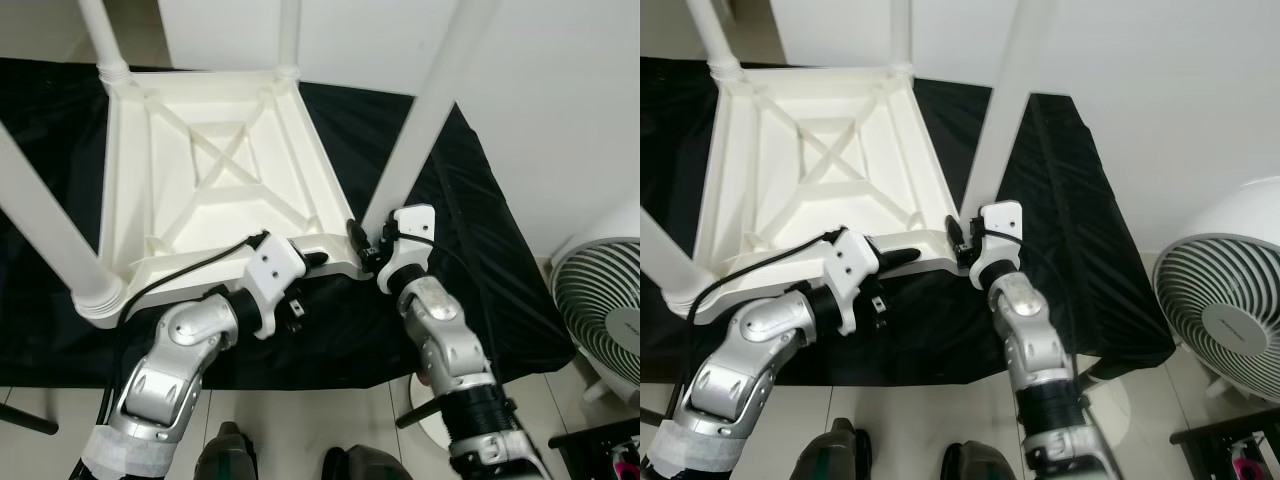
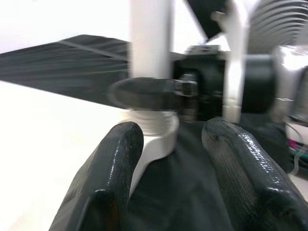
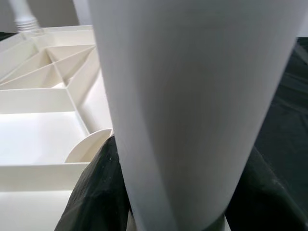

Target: Building children table

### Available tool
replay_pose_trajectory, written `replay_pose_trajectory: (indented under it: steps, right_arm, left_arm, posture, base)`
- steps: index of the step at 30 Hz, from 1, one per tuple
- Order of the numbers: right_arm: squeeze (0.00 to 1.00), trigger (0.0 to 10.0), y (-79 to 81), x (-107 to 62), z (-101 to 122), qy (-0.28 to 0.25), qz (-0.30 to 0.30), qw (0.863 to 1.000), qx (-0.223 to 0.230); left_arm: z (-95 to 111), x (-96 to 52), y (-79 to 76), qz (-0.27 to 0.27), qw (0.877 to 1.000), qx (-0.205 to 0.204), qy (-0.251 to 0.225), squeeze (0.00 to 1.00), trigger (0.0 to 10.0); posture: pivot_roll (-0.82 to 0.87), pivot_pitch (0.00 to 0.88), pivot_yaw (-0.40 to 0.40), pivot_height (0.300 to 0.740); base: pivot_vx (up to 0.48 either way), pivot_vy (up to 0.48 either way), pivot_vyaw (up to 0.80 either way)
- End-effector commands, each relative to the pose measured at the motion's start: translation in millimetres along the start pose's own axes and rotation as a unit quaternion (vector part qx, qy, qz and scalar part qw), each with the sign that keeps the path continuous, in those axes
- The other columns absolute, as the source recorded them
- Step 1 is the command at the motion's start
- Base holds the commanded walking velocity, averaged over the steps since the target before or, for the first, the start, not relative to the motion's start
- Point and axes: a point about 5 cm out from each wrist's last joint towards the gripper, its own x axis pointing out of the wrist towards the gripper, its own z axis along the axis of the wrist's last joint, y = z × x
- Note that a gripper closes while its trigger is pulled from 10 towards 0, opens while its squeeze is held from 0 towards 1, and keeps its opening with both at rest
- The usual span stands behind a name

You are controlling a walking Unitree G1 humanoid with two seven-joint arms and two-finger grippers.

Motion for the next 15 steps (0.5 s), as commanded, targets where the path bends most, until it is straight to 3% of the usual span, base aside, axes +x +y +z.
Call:
replay_pose_trajectory:
  steps: [1, 5, 6, 7, 8, 13, 14, 15]
  right_arm:
    - [0.0, 0.0, -14.7, -7.7, -13.5, 0.031, -0.052, 0.998, -0.004]
    - [0.0, 0.0, -7.6, -7.9, -12.5, 0.028, -0.029, 0.999, 0.001]
    - [0.04, 6.9, -7.2, -7.4, -11.1, 0.026, -0.017, 0.999, -0.008]
    - [0.04, 6.9, -7.2, -7.4, -11.1, 0.026, -0.017, 0.999, -0.008]
    - [1.0, 10.0, -9.5, -6.6, -8.0, 0.014, 0.001, 1.0, -0.004]
    - [1.0, 10.0, -15.9, -5.1, -2.7, 0.007, 0.022, 1.0, -0.008]
    - [0.44, 10.0, -20.4, -4.1, -0.4, 0.007, 0.048, 0.999, -0.006]
    - [0.44, 10.0, -20.4, -4.1, -0.4, 0.007, 0.048, 0.999, -0.006]
  left_arm:
    - [-4.9, -0.9, 14.7, 0.15, 0.988, -0.011, 0.012, 0.0, 10.0]
    - [-5.3, 1.6, 14.1, 0.15, 0.989, -0.012, 0.013, 0.0, 10.0]
    - [-5.5, 3.4, 13.9, 0.147, 0.989, -0.006, 0.015, 0.0, 10.0]
    - [-5.5, 3.4, 13.9, 0.147, 0.989, -0.006, 0.015, 0.0, 10.0]
    - [-5.2, 4.6, 14.0, 0.145, 0.989, -0.002, 0.015, 0.0, 10.0]
    - [-4.9, 5.6, 15.2, 0.144, 0.989, -0.001, 0.011, 0.0, 10.0]
    - [-4.9, 5.8, 15.7, 0.144, 0.99, -0.003, 0.008, 0.0, 10.0]
    - [-4.9, 5.8, 15.7, 0.144, 0.99, -0.003, 0.008, 0.0, 10.0]
  posture:
    - [0.03, 0.064, -0.053, 0.74]
    - [0.02, 0.071, -0.05, 0.74]
    - [0.03, 0.074, -0.052, 0.74]
    - [0.03, 0.074, -0.052, 0.74]
    - [0.03, 0.074, -0.052, 0.74]
    - [0.03, 0.077, -0.053, 0.74]
    - [0.03, 0.076, -0.053, 0.74]
    - [0.03, 0.076, -0.053, 0.74]
  base:
    - [0.0, 0.0, 0.0]
    - [0.0, 0.0, 0.0]
    - [0.0, 0.0, 0.0]
    - [0.0, 0.0, 0.0]
    - [0.0, 0.0, 0.0]
    - [0.0, 0.0, 0.0]
    - [0.0, 0.0, 0.0]
    - [0.0, 0.0, 0.0]
